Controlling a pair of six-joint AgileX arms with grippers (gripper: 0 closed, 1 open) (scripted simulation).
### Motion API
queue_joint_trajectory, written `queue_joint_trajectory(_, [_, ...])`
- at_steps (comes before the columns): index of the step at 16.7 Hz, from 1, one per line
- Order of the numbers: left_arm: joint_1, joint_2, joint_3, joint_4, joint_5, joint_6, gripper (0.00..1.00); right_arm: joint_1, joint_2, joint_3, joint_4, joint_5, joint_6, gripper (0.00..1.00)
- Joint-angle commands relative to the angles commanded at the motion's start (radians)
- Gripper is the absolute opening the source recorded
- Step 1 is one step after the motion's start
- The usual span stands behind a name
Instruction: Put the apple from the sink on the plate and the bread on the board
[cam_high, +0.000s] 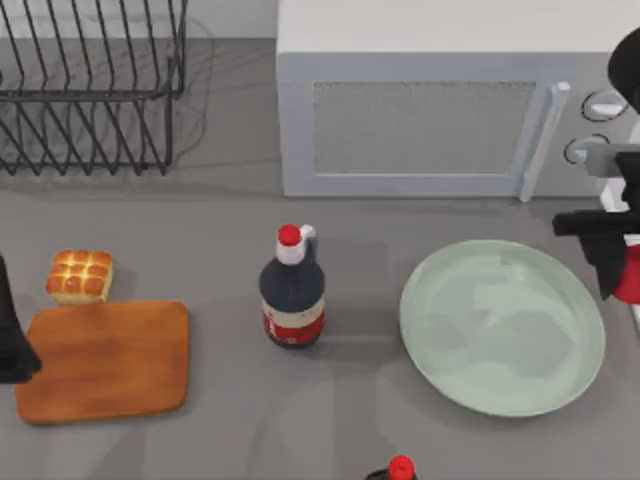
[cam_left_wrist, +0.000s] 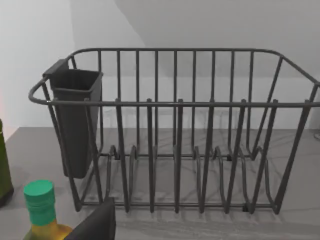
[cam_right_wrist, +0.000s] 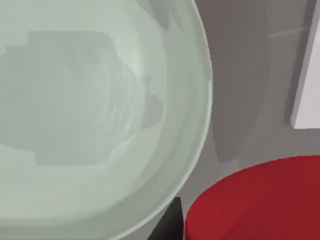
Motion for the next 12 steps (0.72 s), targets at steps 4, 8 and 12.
queue_joint_trajectory(4, [0.000, 0.000, 0.000, 0.000, 0.000, 0.000, 1.00, 0.162, -0.015, 0.056, -0.018, 0.003, 0.161, 0.00])
queue_joint_trajectory(8, [0.000, 0.000, 0.000, 0.000, 0.000, 0.000, 1.00, 0.267, -0.014, 0.126, -0.003, 0.004, 0.266, 0.00])
queue_joint_trajectory(12, [0.000, 0.000, 0.000, 0.000, 0.000, 0.000, 1.00, 0.286, -0.013, 0.143, 0.003, 0.005, 0.285, 0.00])
